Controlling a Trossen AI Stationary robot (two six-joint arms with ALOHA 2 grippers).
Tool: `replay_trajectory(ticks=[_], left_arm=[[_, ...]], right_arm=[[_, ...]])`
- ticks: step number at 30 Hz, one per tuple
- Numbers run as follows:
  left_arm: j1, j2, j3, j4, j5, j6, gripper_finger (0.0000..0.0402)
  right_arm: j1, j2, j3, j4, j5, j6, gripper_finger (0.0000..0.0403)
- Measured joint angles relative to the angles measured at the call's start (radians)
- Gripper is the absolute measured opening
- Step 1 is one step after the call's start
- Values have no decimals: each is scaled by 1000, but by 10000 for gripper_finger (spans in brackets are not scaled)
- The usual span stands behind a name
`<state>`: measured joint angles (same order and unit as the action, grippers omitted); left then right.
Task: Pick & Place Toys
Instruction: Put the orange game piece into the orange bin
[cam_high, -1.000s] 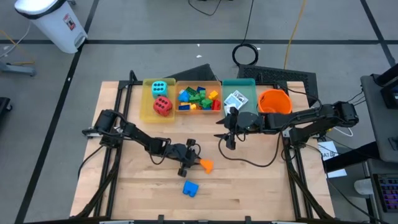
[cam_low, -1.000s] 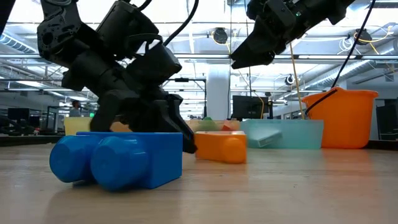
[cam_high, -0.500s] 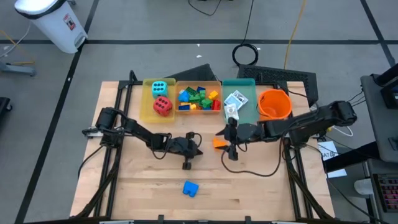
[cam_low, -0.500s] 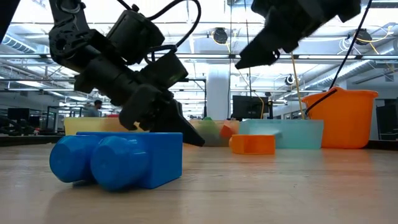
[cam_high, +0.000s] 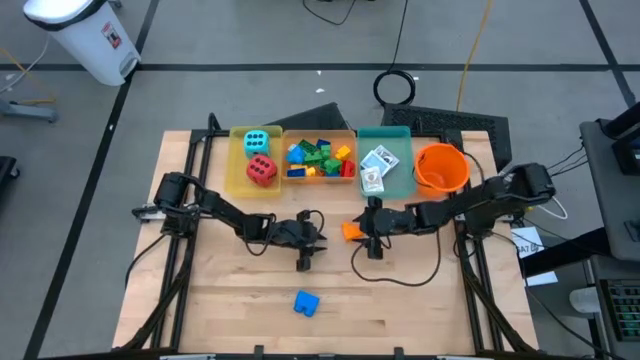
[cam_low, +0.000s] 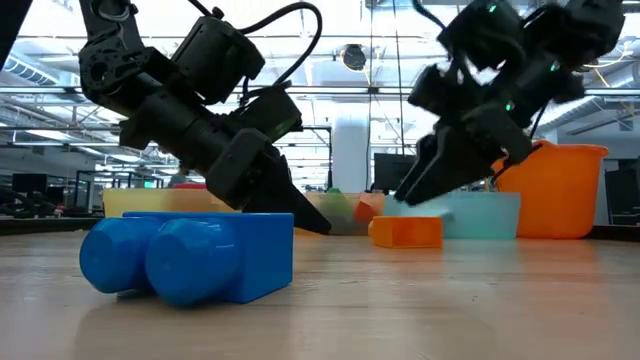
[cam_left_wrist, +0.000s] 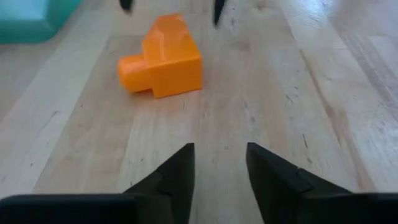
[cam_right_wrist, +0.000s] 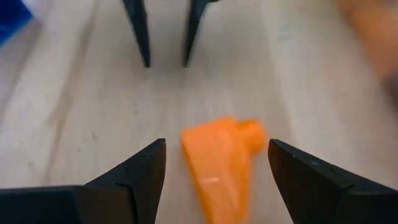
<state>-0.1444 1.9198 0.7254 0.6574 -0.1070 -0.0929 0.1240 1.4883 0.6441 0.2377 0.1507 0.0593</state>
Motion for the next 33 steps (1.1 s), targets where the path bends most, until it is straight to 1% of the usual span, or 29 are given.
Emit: replay_trajectory(ticks=[2, 7, 11, 19, 23, 26, 33], left_arm=[[0, 0, 0, 2, 0, 0, 165], [0, 0, 0, 7, 1, -7, 200], [0, 0, 0, 8, 1, -19, 215], [0, 0, 0, 29, 2, -18, 207], [0, 0, 0, 28, 1, -15, 203], [0, 0, 0, 28, 1, -15, 207], [0, 0, 0, 29, 1, 13, 208]], right_arm=[[-8, 53, 1, 38, -47, -2, 251], [-36, 129, 4, 58, -51, -28, 252], [-52, 157, 3, 69, -52, -18, 252], [-57, 147, 0, 81, -50, -17, 252], [-57, 139, 2, 126, -48, 31, 255], [-57, 150, 0, 176, -49, 22, 268], [-59, 271, 7, 332, -50, -5, 313]])
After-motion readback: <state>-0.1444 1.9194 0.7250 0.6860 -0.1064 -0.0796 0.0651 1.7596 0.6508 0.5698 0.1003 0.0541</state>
